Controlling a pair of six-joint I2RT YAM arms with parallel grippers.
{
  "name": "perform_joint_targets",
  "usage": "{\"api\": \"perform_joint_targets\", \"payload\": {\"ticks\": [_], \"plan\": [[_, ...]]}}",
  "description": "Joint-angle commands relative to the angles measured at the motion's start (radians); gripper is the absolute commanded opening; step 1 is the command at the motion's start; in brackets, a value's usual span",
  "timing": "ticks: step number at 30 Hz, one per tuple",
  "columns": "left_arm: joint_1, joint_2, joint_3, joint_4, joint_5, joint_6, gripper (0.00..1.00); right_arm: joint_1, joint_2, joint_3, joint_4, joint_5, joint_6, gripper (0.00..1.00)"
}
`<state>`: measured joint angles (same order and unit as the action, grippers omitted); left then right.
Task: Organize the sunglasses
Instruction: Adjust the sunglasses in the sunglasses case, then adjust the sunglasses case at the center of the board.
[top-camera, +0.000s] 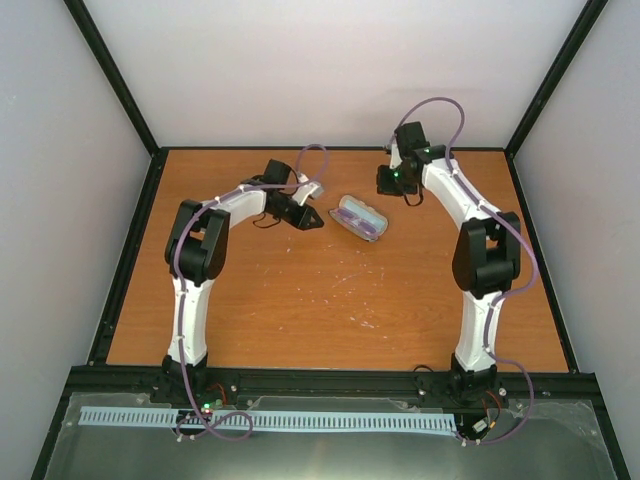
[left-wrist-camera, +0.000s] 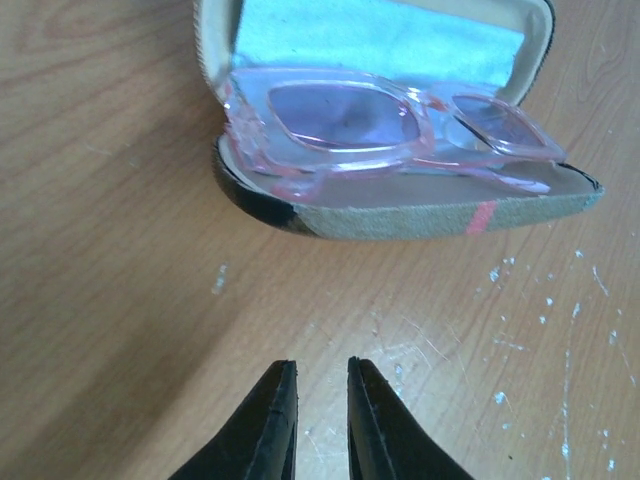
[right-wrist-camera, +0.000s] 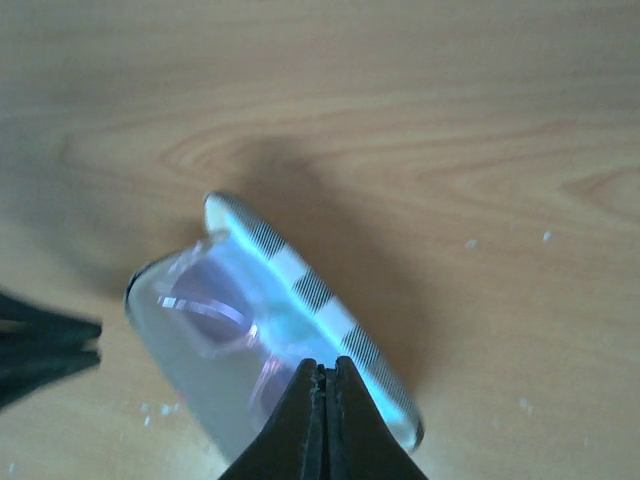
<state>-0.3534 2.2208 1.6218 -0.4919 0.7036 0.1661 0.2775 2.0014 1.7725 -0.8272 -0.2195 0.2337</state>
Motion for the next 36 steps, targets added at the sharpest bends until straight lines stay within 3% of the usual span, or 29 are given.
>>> {"api": "perform_joint_targets", "payload": {"ticks": [1, 14, 36], "plan": [[-0.025, -0.049, -0.02, 0.018, 0.024, -0.011, 0.16, -0.016, 0.131, 0.103, -0.022, 0.006, -0.007, 0.03], [-0.083, 0.023, 0.045, 0.009, 0.016, -0.025, 0.17, 0.036, 0.249, 0.126, -0.042, 0.014, -0.036, 0.03], [-0.1, 0.058, 0.091, 0.013, 0.005, -0.03, 0.18, 0.078, 0.087, -0.098, 0.063, -0.065, 0.024, 0.03]]}}
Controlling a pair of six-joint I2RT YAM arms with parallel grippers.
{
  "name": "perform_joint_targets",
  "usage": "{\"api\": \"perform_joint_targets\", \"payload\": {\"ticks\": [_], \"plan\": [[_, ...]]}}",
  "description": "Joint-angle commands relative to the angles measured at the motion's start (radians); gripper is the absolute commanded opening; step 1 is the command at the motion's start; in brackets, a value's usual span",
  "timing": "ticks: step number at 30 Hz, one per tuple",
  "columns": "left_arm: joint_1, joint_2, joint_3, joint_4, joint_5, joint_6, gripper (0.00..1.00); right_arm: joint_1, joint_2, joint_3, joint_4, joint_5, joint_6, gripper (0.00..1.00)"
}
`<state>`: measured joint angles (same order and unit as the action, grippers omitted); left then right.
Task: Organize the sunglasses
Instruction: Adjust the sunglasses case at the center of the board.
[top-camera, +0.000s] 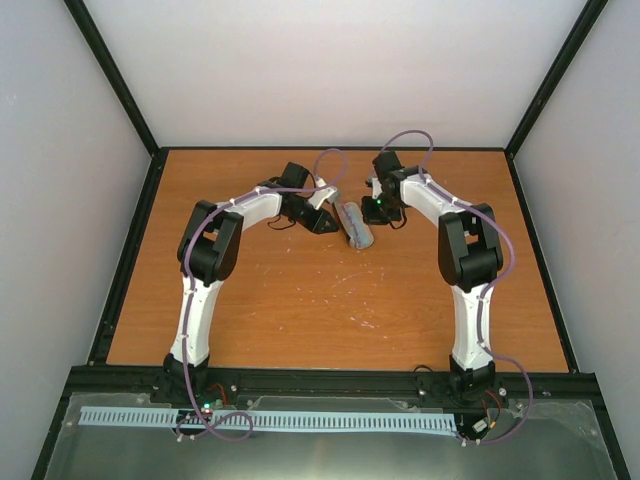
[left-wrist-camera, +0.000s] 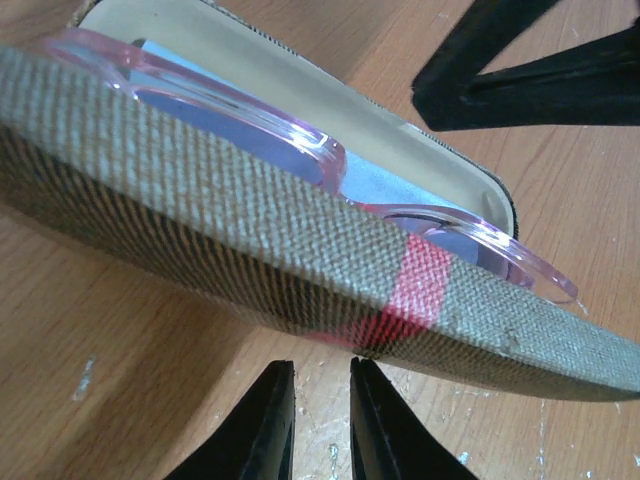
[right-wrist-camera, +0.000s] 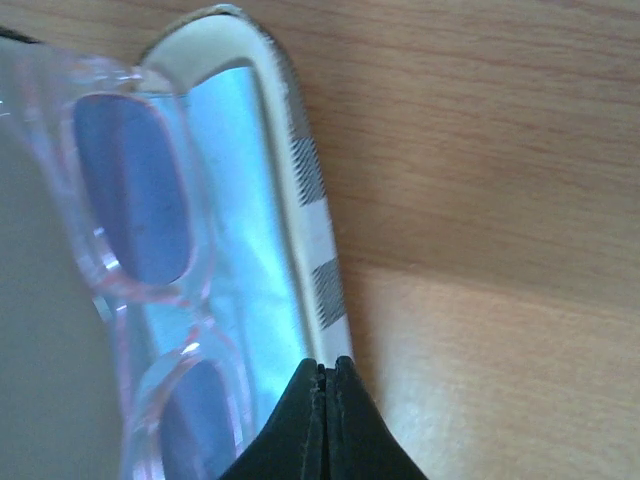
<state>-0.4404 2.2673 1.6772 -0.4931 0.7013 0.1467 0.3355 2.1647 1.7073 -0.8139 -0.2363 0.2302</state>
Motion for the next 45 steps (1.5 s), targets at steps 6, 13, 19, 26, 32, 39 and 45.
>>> {"api": "perform_joint_targets", "payload": {"ticks": [6, 13, 19, 26, 32, 39, 45], "plan": [[-0.014, 0.005, 0.032, 0.008, -0.001, -0.003, 0.18, 0.025, -0.086, -0.075, 0.069, -0.053, 0.032, 0.03], [-0.014, -0.005, 0.029, -0.001, -0.015, 0.006, 0.18, 0.029, -0.082, -0.093, 0.074, -0.025, 0.027, 0.03], [-0.014, -0.006, 0.029, -0.011, -0.026, 0.014, 0.18, 0.027, -0.127, -0.088, 0.09, -0.003, 0.023, 0.03], [-0.014, -0.009, 0.032, -0.025, -0.036, 0.02, 0.18, -0.008, -0.133, -0.119, 0.111, 0.033, 0.042, 0.03], [-0.013, -0.009, 0.039, -0.034, -0.043, 0.022, 0.18, -0.008, -0.04, -0.112, 0.122, -0.006, 0.042, 0.03], [-0.013, -0.001, 0.063, -0.057, -0.051, 0.027, 0.18, 0.0, -0.004, -0.103, 0.128, -0.028, 0.037, 0.03], [-0.014, 0.013, 0.112, -0.099, -0.061, 0.042, 0.18, 0.01, -0.01, -0.118, 0.147, -0.05, 0.039, 0.03]]}}
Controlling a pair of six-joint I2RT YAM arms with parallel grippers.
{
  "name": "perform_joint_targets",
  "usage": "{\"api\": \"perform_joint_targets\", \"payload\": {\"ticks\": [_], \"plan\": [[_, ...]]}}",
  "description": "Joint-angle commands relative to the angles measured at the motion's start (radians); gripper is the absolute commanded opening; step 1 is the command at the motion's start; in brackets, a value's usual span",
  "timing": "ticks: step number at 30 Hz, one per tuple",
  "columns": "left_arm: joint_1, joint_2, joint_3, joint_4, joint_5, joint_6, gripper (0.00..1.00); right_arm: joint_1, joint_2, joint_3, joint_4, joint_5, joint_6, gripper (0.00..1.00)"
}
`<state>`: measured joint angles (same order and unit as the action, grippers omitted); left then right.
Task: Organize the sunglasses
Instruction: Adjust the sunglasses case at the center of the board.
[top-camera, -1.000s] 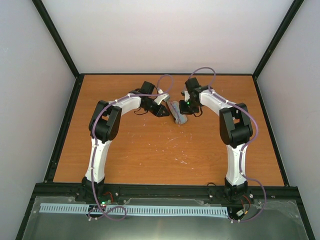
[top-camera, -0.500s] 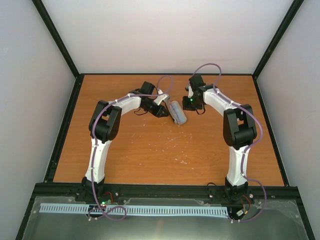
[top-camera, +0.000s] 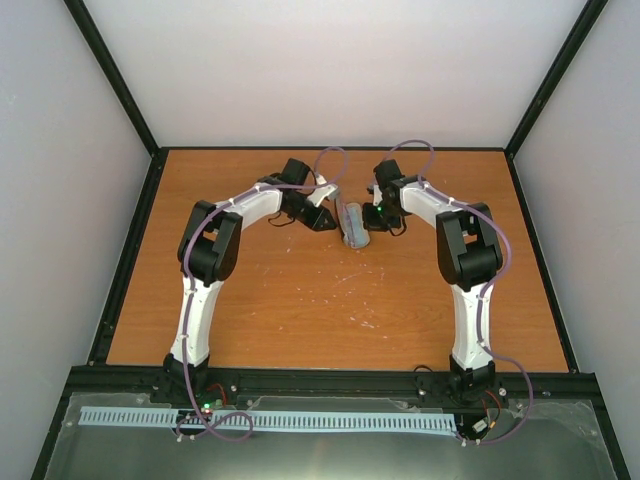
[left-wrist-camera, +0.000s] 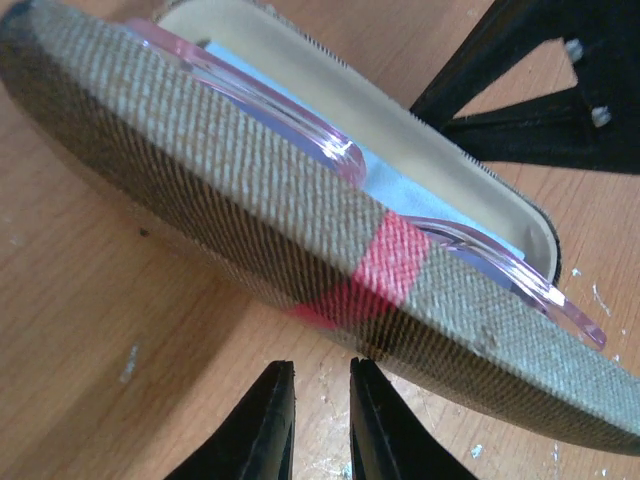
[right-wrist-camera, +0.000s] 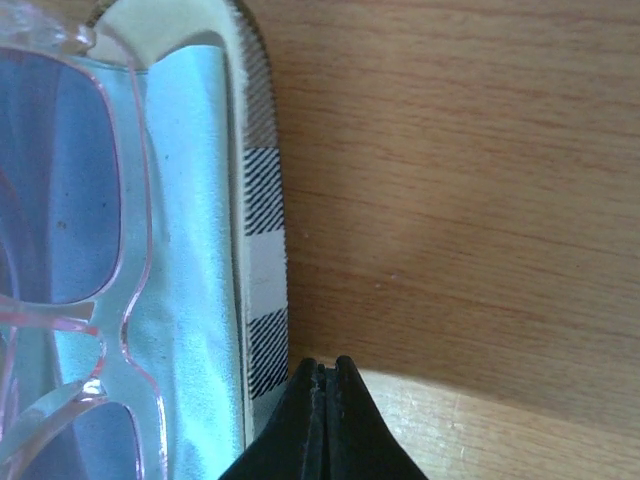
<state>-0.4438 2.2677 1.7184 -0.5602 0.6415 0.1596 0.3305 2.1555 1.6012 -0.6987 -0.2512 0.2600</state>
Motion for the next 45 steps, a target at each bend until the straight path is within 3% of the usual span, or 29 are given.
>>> {"api": "perform_joint_targets", "payload": {"ticks": [1, 22, 45], "plan": [[-0.01, 0.015, 0.078, -0.038, -0.003, 0.032, 0.18, 0.015, -0.004, -0.018, 0.037, -0.037, 0.011, 0.03], [-0.021, 0.027, 0.105, -0.077, -0.013, 0.041, 0.18, 0.022, -0.028, -0.117, 0.111, -0.054, 0.031, 0.03], [-0.021, -0.016, 0.096, -0.06, -0.003, 0.034, 0.17, 0.023, -0.115, -0.049, 0.062, 0.055, 0.033, 0.03]]}}
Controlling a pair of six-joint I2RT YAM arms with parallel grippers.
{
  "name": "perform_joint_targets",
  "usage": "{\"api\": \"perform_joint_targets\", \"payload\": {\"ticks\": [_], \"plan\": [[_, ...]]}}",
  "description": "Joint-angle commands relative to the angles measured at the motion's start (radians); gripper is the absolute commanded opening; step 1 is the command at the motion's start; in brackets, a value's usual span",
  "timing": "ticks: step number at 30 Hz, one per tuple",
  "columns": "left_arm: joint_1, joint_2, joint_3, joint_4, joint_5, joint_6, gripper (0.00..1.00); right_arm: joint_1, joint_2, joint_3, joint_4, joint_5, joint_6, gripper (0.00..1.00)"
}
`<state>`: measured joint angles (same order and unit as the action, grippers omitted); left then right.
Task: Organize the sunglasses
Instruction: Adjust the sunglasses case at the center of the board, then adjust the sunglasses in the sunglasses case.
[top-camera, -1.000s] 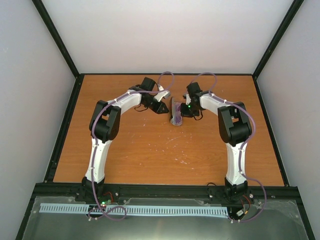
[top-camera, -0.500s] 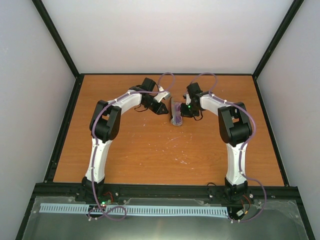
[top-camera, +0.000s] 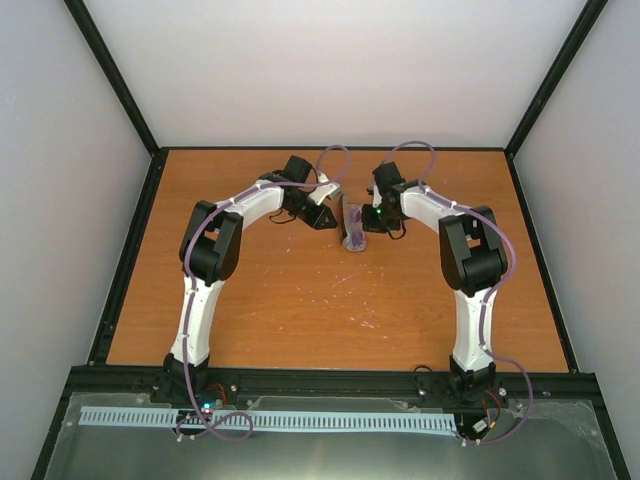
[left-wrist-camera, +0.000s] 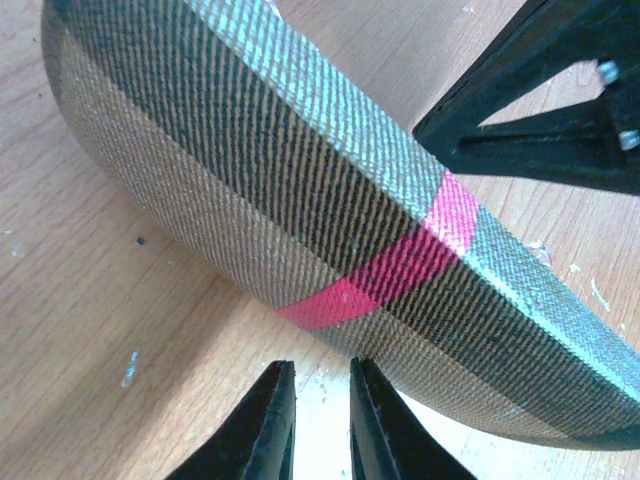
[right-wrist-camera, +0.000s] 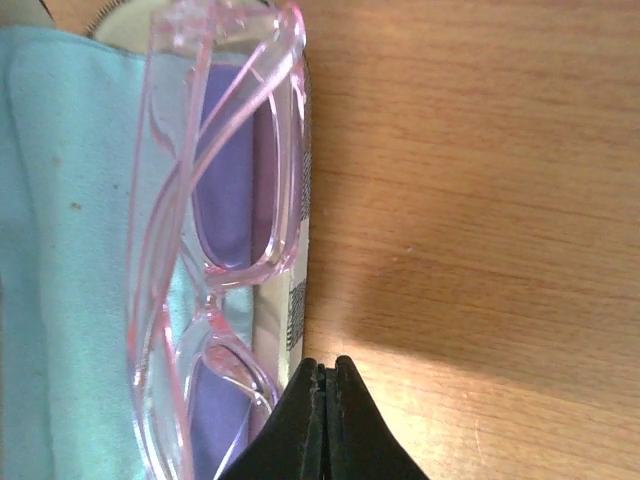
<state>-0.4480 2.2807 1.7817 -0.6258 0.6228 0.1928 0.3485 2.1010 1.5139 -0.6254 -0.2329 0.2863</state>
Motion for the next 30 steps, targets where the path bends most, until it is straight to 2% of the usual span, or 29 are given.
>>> {"api": "perform_joint_targets", "payload": {"ticks": [1, 7, 17, 30], "plan": [[-0.017, -0.028, 0.033, 0.006, 0.016, 0.001, 0.17, 0.003, -0.064, 0.041, -0.011, 0.041, 0.009, 0.04], [-0.016, -0.03, 0.026, 0.012, 0.016, 0.0, 0.17, 0.004, -0.083, 0.049, 0.012, 0.004, 0.02, 0.03], [-0.017, -0.029, 0.022, 0.018, 0.017, -0.005, 0.17, 0.013, -0.025, 0.075, 0.009, -0.06, 0.017, 0.03], [-0.017, -0.03, 0.021, 0.021, 0.018, -0.006, 0.18, 0.04, 0.033, 0.075, 0.003, -0.065, 0.013, 0.03]]}}
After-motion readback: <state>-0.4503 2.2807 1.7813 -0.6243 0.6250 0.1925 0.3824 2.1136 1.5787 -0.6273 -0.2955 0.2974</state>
